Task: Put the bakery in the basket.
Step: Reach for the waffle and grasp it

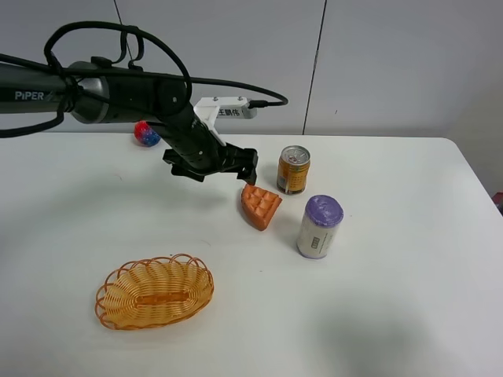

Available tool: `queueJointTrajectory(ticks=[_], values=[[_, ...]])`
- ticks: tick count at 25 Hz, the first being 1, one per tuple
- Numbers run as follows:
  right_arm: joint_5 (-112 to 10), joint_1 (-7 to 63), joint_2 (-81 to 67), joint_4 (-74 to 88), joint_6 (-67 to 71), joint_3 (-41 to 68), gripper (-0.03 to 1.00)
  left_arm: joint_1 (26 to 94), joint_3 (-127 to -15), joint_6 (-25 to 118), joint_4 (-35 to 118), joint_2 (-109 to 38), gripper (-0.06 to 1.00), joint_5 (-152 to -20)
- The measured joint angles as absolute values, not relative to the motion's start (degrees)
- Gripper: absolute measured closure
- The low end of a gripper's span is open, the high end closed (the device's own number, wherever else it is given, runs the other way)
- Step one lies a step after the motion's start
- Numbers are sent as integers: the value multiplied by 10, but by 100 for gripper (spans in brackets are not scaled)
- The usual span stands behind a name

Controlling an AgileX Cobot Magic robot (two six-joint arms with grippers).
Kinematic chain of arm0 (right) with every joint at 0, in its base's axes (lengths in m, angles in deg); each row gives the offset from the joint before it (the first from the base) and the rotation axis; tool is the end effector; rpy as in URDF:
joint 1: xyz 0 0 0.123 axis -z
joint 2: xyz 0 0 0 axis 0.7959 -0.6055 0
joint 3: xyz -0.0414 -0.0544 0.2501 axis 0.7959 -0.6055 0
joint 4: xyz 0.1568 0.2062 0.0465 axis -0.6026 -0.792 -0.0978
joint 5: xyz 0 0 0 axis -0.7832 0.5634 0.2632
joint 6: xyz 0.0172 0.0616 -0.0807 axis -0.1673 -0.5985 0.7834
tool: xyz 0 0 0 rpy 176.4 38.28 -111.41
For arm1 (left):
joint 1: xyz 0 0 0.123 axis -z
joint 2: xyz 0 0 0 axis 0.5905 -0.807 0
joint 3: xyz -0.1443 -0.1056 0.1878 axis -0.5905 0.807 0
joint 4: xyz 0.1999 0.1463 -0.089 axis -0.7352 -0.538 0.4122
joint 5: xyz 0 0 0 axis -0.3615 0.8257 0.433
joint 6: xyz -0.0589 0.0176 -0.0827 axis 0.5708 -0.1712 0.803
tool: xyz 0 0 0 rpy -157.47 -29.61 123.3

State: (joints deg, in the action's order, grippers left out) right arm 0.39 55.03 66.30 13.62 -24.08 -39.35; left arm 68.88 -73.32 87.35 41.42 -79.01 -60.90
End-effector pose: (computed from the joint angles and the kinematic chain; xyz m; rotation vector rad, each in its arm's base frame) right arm 0.0443 0.0010 0.2715 0.1044 2.0559 0.0498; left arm 0.3657 -0.2480 0.1340 0.3743 2.6253 -0.4546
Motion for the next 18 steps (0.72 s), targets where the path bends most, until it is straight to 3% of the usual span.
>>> queueJointTrajectory(ticks=[9, 18], values=[[4, 550, 663, 136, -241, -394, -2, 729, -846, 877, 357, -846, -5, -518], [4, 550, 663, 136, -241, -394, -2, 777, -852, 877, 299, -868, -5, -509]])
